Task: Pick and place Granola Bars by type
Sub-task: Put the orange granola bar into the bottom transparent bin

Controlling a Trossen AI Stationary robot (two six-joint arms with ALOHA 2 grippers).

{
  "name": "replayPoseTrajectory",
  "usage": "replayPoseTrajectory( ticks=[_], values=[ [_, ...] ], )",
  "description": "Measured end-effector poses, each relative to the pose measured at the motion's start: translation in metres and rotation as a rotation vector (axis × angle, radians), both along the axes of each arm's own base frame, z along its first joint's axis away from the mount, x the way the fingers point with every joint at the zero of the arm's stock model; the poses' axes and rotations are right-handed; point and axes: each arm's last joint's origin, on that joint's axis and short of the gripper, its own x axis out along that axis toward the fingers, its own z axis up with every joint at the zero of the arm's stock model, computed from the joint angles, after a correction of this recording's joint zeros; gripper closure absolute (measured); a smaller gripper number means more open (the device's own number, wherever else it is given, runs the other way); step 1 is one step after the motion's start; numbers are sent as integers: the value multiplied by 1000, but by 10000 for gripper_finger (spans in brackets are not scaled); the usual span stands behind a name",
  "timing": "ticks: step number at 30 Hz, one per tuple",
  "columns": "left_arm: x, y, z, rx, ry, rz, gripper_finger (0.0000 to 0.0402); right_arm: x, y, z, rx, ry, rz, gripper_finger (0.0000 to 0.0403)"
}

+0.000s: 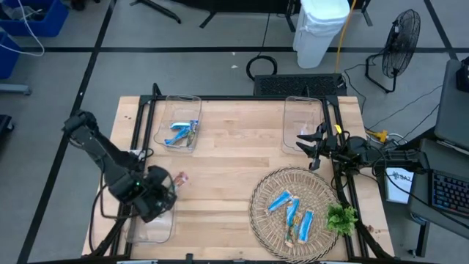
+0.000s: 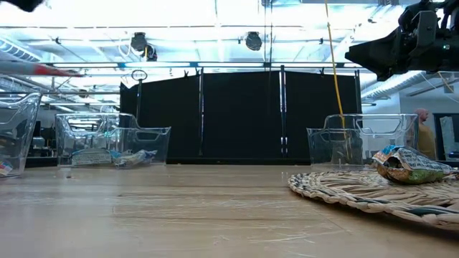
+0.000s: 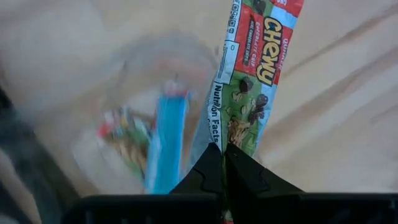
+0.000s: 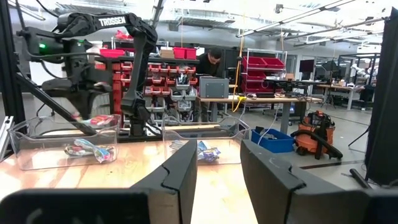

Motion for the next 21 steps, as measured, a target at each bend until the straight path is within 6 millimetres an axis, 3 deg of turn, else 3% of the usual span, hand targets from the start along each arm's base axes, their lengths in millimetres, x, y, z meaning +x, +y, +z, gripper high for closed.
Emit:
replayPoseTrajectory(
  ticks=[13, 21],
  values=[
    [-26, -30, -18, -114, 270, 334, 389, 0, 0, 0, 0, -1, 0, 289],
    [-22, -33, -22, -84, 222, 315, 380, 0, 0, 1, 8, -8, 2, 289]
  ],
)
